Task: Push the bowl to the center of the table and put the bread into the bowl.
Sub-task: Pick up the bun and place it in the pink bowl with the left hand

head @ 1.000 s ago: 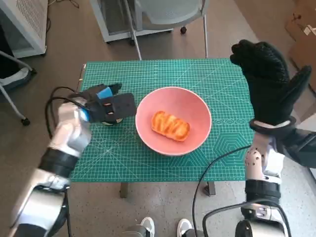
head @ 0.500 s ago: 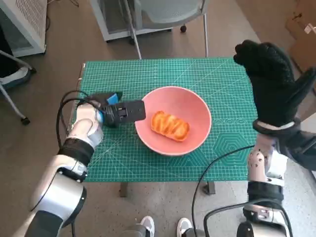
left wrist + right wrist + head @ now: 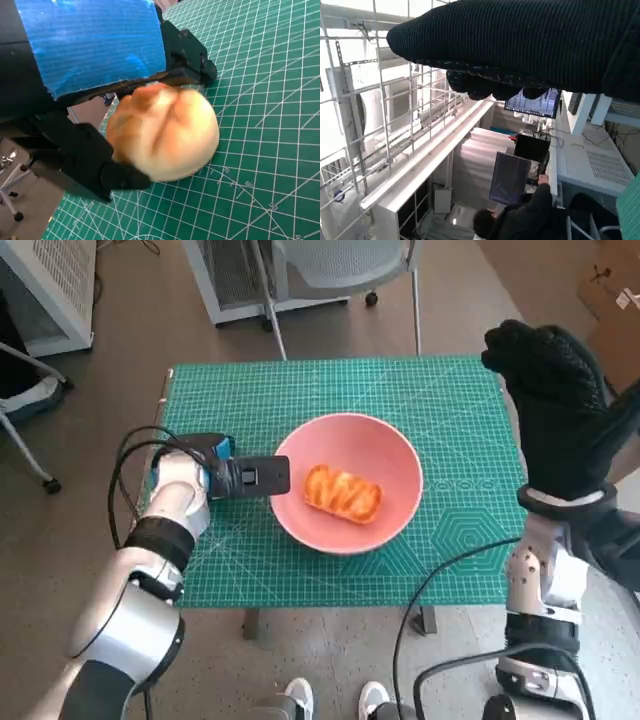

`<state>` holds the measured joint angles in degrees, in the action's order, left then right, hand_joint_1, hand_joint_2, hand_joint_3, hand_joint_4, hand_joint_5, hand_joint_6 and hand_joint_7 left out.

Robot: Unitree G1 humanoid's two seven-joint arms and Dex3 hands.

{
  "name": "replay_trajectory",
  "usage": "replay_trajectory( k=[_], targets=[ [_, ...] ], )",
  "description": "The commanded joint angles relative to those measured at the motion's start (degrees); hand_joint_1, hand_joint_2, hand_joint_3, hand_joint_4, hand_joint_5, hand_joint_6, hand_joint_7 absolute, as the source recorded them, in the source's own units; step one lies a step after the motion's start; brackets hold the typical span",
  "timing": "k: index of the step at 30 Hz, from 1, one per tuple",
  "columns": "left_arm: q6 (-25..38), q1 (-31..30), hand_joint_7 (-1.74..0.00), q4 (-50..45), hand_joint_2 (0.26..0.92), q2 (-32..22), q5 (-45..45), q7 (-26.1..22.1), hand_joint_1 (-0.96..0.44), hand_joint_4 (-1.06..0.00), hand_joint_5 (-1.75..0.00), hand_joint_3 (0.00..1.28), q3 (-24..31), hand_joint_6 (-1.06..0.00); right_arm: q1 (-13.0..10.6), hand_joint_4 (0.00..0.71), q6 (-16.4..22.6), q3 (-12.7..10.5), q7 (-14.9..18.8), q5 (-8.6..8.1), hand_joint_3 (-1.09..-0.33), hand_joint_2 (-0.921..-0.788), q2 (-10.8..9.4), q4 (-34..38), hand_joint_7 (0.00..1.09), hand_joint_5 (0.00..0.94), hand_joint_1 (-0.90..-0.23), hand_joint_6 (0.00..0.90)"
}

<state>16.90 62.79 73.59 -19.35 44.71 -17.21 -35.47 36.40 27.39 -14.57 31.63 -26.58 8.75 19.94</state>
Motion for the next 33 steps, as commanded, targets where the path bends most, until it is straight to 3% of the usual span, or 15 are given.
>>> replay_trajectory(
  k=[1, 5, 8, 10, 13, 17, 19, 25, 33],
  targets=[
    [0.71, 1.88, -0.09, -5.98, 0.584, -1.87, -1.77, -0.25, 0.40, -0.67, -1.38, 0.70, 2.28, -0.50, -1.51, 0.328, 0.01, 0.56, -0.79, 1.30, -0.651, -0.921, -0.32, 0.07, 0.01, 0.000, -0.582, 0.383],
    [2.45, 0.70, -0.16, -15.21, 0.614, -3.71, -2.14, -1.08, 0.40, -0.67, -1.37, 0.65, 3.99, -0.63, -1.41, 0.327, 0.51, 0.79, -0.79, 1.47, -0.654, -0.921, -0.42, 0.46, 0.00, 0.000, -0.583, 0.376],
    [4.27, -1.78, -0.35, -27.59, 0.700, -6.07, -2.40, -2.69, 0.39, -0.69, -1.30, 0.47, 6.10, -0.68, -1.23, 0.326, 0.87, 0.86, -0.51, 1.39, -0.654, -0.921, -0.49, 0.97, 0.00, 0.000, -0.584, 0.373],
    [4.91, -4.88, -0.72, -39.13, 0.749, -8.18, -2.61, -3.88, 0.16, -0.74, -1.27, 0.36, 8.29, -0.69, -1.14, 0.326, 1.01, 0.96, -0.19, 1.23, -0.655, -0.921, -0.52, 1.22, 0.00, 0.000, -0.589, 0.372],
    [5.24, -9.02, -0.89, -53.93, 0.725, -10.27, -2.46, -5.12, 0.06, -0.75, -1.28, 0.38, 11.21, -0.70, -0.96, 0.326, 0.99, 1.07, 0.25, 0.84, -0.656, -0.921, -0.51, 1.48, 0.00, 0.000, -0.594, 0.371],
    [4.67, -12.92, -0.94, -67.28, 0.662, -11.02, -2.20, -5.60, 0.02, -0.72, -1.35, 0.50, 14.03, -0.73, -0.79, 0.325, 0.90, 1.13, 0.69, 0.42, -0.656, -0.921, -0.52, 1.73, 0.00, 0.000, -0.595, 0.371],
    [4.64, -14.43, -0.97, -72.60, 0.683, -10.67, -1.92, -5.74, 0.01, -0.74, -1.31, 0.45, 15.01, -0.72, -0.75, 0.325, 0.89, 1.11, 0.89, 0.24, -0.655, -0.921, -0.49, 1.85, 0.00, 0.000, -0.596, 0.371],
    [2.26, -17.25, -1.11, -82.12, 0.839, -9.29, -2.60, -5.71, 0.00, -0.80, -1.05, 0.14, 16.48, -0.68, -0.75, 0.327, 0.92, 1.13, 1.05, 0.15, -0.660, -0.921, -0.39, 1.84, 0.00, 0.001, -0.597, 0.372],
    [1.22, -17.88, -1.13, -87.46, 0.893, -6.24, -1.77, -7.02, 0.00, -0.81, -1.03, 0.05, 13.92, -0.67, -0.87, 0.327, 0.95, 1.25, 1.01, 0.06, -0.669, -0.921, -0.40, 1.88, 0.00, 0.000, -0.591, 0.373]
  ],
)
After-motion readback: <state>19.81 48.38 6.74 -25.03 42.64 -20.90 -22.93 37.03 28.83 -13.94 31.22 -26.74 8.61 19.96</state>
